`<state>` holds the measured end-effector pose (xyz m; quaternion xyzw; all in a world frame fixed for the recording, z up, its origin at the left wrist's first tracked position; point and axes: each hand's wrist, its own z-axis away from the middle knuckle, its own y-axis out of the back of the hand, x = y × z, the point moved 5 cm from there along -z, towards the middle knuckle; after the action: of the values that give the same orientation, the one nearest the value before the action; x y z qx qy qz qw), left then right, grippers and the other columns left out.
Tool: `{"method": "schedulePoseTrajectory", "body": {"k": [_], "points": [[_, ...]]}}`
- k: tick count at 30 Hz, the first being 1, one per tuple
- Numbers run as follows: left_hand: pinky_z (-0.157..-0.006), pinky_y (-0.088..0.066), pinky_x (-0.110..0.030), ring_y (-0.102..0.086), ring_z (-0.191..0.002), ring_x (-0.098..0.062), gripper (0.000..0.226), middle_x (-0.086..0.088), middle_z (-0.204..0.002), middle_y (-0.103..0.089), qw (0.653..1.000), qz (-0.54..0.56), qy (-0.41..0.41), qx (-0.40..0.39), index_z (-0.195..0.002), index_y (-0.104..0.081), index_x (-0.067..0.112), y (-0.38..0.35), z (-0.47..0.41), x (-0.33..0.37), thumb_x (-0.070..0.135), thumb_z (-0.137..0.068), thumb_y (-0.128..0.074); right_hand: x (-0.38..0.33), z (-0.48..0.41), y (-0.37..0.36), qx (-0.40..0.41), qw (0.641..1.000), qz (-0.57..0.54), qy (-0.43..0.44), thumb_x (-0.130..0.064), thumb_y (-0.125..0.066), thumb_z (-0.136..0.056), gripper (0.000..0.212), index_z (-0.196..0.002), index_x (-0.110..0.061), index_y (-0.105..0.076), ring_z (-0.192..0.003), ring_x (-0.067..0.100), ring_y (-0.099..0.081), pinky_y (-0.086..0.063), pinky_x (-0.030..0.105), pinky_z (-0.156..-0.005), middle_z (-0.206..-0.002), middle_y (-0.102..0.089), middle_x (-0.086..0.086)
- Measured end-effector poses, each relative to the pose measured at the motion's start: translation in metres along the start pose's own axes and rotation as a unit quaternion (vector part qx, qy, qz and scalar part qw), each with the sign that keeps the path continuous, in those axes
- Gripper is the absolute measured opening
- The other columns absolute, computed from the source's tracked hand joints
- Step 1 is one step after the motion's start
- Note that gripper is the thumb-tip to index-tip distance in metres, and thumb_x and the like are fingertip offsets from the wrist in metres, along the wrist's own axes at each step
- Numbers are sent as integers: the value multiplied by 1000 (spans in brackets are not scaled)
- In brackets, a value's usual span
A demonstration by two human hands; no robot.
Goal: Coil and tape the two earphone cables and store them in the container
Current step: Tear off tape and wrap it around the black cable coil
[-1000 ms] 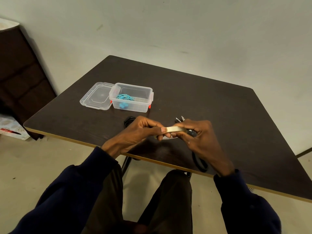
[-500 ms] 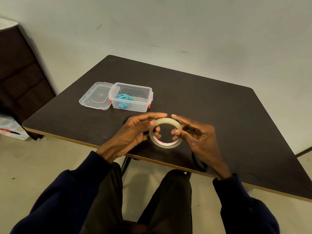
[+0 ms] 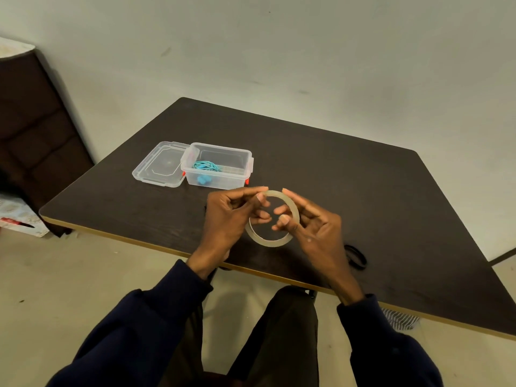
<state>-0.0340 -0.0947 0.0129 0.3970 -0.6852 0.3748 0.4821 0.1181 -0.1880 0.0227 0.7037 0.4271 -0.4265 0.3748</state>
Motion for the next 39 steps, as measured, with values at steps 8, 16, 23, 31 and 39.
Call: {"method": "schedulePoseTrajectory", "body": {"k": [8, 16, 23, 31, 39], "points": [[-68, -63, -35, -75, -83, -31, 21, -17, -93, -76, 958, 200, 156, 137, -107, -73, 4, 1, 3, -12, 9, -87, -71, 12, 10, -8, -17, 998, -36, -43, -6, -82, -80, 84, -152, -11, -38, -128, 25, -60, -53, 44, -103, -139, -60, 13], [-88, -59, -41, -73, -99, -28, 33, -9, -105, -76, 971, 140, 188, 42, -119, -69, 14, 8, 6, -13, 15, -86, -70, 7, 2, -3, 37, 999, 0, -37, -5, -81, -78, 72, -142, -12, -51, -109, 15, -71, -57, 30, -95, -114, -75, -9], [-91, -55, -22, -71, -102, -7, 59, 9, -102, -76, 993, -31, 93, -60, -115, -62, 32, 17, 1, -1, 32, -60, -82, 15, 1, 1, 62, 980, -140, -127, -6, -83, -69, 68, -133, -5, -60, -111, 27, -71, -59, 41, -91, -116, -75, 6], [-83, -50, -10, -70, -99, -4, 58, 9, -100, -75, 990, -95, 39, -96, -121, -64, 21, 23, -4, 6, 32, -66, -79, 15, 1, 1, 63, 961, -203, -179, -2, -75, -69, 54, -122, -6, -66, -92, 29, -75, -64, 36, -77, -107, -77, 12], [-86, -54, -16, -70, -101, -13, 51, 3, -104, -76, 988, -87, 67, -110, -116, -68, 24, 29, -9, 1, 33, -67, -78, 12, -5, 2, 56, 958, -205, -191, 0, -71, -73, 47, -119, -2, -67, -85, 32, -76, -64, 33, -72, -106, -76, 17]]}}
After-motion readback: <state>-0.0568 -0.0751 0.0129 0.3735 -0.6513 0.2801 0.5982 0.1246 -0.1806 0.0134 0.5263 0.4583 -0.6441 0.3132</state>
